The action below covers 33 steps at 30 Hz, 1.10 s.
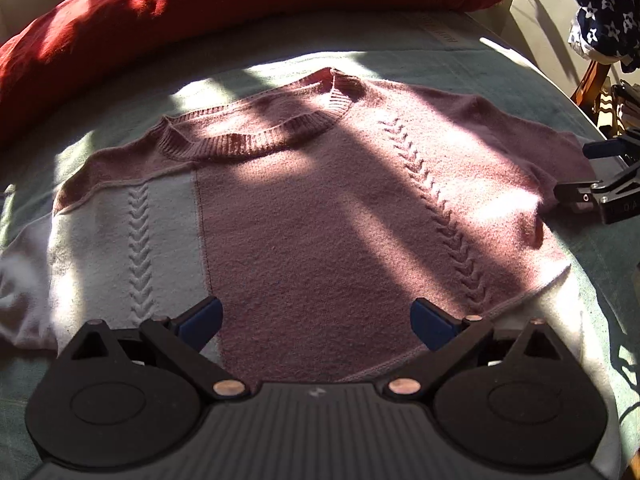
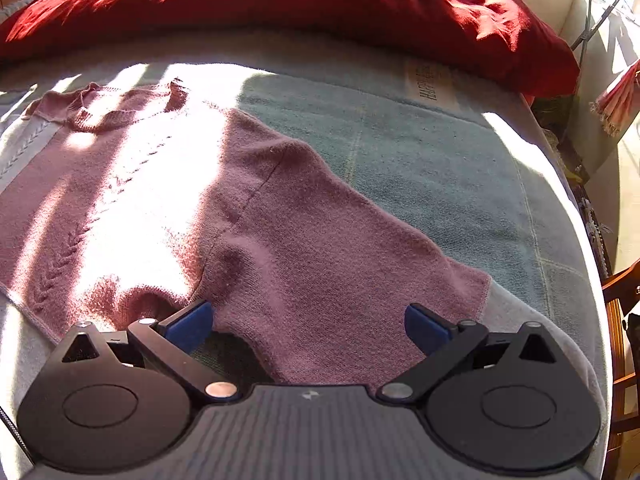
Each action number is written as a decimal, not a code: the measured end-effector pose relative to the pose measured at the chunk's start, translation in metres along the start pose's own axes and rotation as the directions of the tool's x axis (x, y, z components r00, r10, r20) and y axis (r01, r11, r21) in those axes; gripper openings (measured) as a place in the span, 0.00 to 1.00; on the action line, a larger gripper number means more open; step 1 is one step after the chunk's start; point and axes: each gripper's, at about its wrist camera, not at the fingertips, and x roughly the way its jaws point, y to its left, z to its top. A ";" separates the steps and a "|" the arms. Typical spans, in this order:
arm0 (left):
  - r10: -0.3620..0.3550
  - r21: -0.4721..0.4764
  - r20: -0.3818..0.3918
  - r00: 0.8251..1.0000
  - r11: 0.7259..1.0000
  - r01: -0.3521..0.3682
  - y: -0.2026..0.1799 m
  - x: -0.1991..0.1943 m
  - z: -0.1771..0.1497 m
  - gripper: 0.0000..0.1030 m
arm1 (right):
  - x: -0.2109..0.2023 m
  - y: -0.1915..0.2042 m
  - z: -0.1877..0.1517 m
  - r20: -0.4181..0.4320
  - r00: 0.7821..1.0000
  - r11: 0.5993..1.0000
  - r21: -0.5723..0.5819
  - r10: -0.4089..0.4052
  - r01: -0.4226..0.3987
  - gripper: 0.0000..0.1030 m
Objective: Fold clothes
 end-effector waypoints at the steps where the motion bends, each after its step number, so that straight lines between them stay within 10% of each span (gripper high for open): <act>1: 0.000 -0.002 -0.001 1.000 1.000 0.000 0.003 -0.001 -0.002 0.97 | -0.004 0.010 0.005 0.022 1.000 1.000 -0.013 0.018 -0.017 1.00; 9: -0.006 -0.005 -0.027 1.000 1.000 0.006 0.019 -0.002 -0.023 0.97 | 0.033 0.100 0.018 0.038 0.999 0.958 -0.285 -0.013 0.023 1.00; 18: -0.015 -0.020 -0.102 0.995 1.000 0.013 0.029 -0.001 -0.061 0.97 | -0.005 0.058 -0.022 -0.061 0.996 0.994 -0.099 -0.058 0.052 1.00; 24: -0.014 -0.014 -0.099 0.995 1.000 0.012 0.027 0.000 -0.055 0.97 | -0.003 0.099 0.011 0.065 0.986 0.986 -0.081 0.153 -0.148 1.00; 33: -0.027 -0.012 -0.107 0.994 1.000 0.026 0.032 0.001 -0.056 0.97 | -0.002 0.119 -0.045 -0.074 0.967 0.964 -0.085 0.245 -0.251 1.00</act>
